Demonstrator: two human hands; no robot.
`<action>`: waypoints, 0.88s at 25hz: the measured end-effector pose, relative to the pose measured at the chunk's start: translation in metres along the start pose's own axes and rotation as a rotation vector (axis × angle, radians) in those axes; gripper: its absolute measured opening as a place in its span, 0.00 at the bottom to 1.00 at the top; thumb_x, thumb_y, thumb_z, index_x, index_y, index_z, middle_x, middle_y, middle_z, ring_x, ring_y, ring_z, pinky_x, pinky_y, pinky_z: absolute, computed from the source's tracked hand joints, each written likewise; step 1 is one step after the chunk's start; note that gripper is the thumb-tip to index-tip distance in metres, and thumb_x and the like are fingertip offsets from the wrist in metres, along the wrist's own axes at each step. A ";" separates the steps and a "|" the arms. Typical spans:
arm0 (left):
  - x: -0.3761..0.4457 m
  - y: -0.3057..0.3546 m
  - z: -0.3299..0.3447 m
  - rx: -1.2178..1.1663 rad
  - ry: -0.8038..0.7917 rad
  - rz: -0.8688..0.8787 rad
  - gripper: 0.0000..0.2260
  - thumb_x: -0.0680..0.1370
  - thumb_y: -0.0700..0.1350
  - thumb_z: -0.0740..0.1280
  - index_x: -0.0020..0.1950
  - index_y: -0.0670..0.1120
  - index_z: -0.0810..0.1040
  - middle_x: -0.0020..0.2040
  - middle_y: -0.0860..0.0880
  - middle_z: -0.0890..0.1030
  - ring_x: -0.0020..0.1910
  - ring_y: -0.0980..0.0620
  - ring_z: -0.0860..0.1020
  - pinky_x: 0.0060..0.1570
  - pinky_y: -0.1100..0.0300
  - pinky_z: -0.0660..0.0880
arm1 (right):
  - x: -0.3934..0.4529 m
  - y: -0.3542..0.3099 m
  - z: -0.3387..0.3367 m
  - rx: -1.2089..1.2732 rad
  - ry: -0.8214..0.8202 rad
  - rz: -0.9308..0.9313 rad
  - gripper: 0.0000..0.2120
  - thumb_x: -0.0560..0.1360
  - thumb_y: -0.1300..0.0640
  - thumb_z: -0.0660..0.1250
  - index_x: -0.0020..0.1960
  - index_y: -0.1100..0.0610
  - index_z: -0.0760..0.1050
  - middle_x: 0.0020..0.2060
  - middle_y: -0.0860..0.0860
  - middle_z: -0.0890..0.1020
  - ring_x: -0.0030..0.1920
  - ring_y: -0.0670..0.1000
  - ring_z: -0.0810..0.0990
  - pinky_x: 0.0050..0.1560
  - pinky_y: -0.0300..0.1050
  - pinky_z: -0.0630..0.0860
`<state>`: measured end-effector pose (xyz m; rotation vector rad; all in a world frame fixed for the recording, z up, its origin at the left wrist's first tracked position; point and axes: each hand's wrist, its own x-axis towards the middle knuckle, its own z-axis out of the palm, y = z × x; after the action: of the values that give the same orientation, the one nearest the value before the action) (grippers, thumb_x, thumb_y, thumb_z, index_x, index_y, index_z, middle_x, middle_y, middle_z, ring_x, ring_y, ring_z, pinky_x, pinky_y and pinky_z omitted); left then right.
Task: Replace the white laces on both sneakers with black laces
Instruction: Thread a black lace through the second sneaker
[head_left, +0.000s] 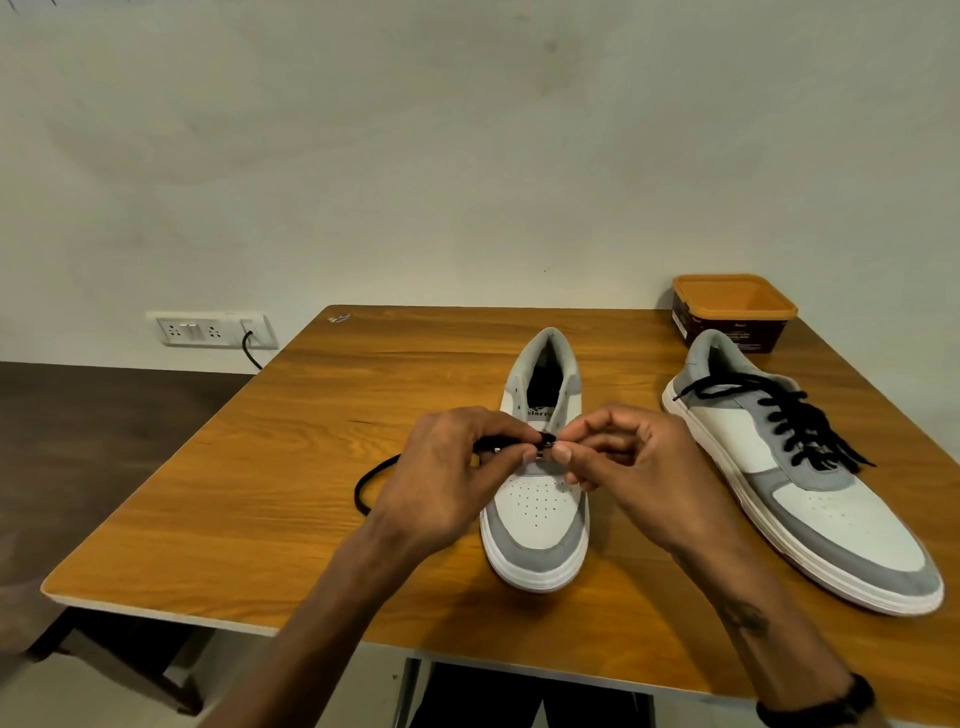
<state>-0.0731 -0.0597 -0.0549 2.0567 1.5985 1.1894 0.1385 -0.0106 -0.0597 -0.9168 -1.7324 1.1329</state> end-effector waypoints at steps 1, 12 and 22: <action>0.000 0.001 0.002 -0.009 -0.009 0.007 0.10 0.80 0.48 0.74 0.61 0.50 0.87 0.53 0.57 0.87 0.52 0.60 0.84 0.51 0.60 0.82 | 0.000 0.000 0.001 -0.010 -0.023 -0.004 0.05 0.76 0.60 0.76 0.52 0.57 0.83 0.40 0.50 0.88 0.40 0.50 0.88 0.41 0.40 0.83; 0.054 -0.003 0.014 0.615 0.003 0.115 0.09 0.82 0.48 0.70 0.61 0.53 0.85 0.58 0.49 0.76 0.58 0.47 0.72 0.55 0.49 0.73 | 0.007 0.031 0.027 -0.355 0.242 0.066 0.33 0.70 0.42 0.81 0.71 0.45 0.74 0.55 0.43 0.77 0.47 0.40 0.78 0.43 0.33 0.77; 0.087 0.004 0.012 0.506 -0.389 -0.153 0.05 0.82 0.52 0.70 0.57 0.58 0.84 0.58 0.50 0.65 0.65 0.47 0.63 0.66 0.49 0.67 | 0.003 0.037 0.030 -0.309 0.302 0.097 0.32 0.70 0.39 0.80 0.70 0.49 0.77 0.56 0.41 0.77 0.49 0.40 0.77 0.41 0.30 0.73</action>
<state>-0.0572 0.0199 -0.0220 2.2136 1.9395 0.3146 0.1146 -0.0058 -0.1007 -1.3009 -1.6489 0.7478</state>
